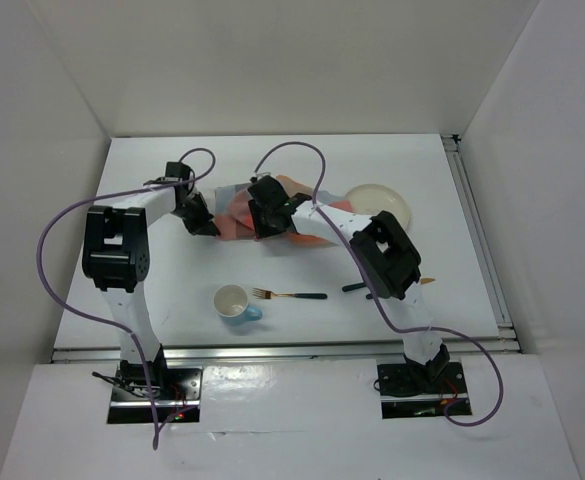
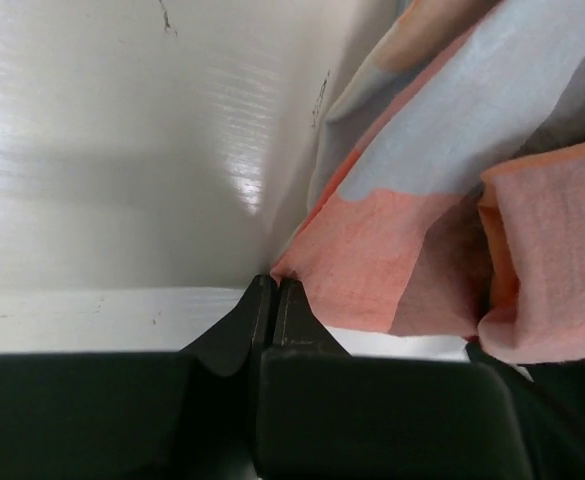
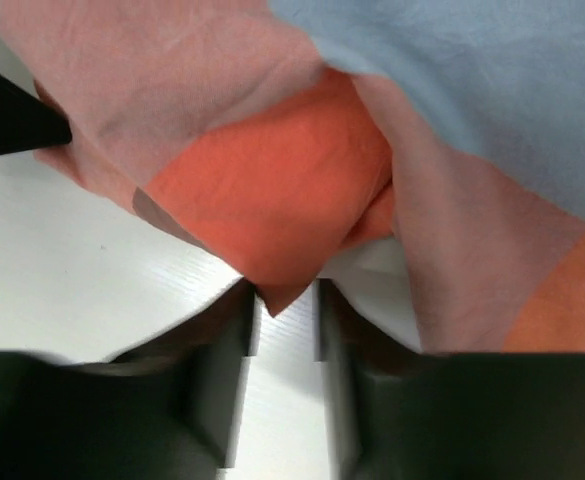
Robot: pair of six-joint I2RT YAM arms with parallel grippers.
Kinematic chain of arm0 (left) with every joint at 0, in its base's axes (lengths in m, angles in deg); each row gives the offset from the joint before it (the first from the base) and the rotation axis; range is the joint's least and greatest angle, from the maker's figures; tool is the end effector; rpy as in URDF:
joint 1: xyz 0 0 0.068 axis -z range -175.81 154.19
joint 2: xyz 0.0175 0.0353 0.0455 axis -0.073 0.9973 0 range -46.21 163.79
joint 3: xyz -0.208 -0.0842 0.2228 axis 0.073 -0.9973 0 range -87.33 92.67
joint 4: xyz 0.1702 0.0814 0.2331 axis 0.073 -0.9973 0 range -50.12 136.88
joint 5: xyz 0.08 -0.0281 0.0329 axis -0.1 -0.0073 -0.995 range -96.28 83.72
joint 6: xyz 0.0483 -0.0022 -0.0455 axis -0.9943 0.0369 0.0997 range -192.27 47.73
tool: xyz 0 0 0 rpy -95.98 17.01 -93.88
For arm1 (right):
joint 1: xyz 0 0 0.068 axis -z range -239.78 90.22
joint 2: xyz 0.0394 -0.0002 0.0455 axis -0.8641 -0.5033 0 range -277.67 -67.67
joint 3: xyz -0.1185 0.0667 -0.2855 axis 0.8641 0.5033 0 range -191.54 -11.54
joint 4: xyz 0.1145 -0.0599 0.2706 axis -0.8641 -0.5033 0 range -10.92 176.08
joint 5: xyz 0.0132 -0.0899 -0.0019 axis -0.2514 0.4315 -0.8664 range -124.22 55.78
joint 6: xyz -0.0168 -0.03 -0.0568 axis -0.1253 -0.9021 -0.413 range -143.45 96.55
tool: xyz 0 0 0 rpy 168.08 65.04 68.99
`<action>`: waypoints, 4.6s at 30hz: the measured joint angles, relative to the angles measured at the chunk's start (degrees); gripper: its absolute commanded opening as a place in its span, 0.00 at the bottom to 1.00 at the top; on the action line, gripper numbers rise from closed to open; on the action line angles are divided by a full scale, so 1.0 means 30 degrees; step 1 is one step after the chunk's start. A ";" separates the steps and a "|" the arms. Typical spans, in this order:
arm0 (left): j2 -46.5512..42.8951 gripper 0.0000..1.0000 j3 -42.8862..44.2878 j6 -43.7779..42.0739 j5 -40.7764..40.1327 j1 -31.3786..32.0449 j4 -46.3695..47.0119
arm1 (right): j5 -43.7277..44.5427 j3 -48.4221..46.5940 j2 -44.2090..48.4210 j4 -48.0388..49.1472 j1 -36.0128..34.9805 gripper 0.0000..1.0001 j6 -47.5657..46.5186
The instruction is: Set the dinner table for one person
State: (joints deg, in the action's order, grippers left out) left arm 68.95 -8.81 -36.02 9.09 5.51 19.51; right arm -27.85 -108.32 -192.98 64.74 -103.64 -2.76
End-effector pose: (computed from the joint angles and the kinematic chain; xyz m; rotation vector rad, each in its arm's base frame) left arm 0.4706 -0.0248 0.1584 -0.7422 2.6442 -0.5548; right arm 0.4074 0.3834 0.1850 -0.4466 2.4279 0.3653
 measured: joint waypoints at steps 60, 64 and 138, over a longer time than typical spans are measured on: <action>0.1290 0.00 2.0152 0.0007 0.4036 -0.3497 -0.5479 | -0.5486 -0.5370 0.7206 0.1064 1.1132 0.00 -0.5617; 0.0765 0.00 1.9409 0.0554 0.4998 -0.4306 -0.4248 | -0.6397 -0.5435 0.7257 0.1865 1.1074 0.00 -0.5486; -0.2696 0.00 -0.3759 -0.0437 -0.0619 0.0117 0.0321 | -0.4189 1.5795 0.9704 0.3745 0.8422 0.00 0.4306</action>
State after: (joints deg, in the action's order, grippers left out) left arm 60.86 -20.09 -37.34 7.23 5.86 20.47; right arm -40.41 -60.93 -163.87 75.98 -78.37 10.15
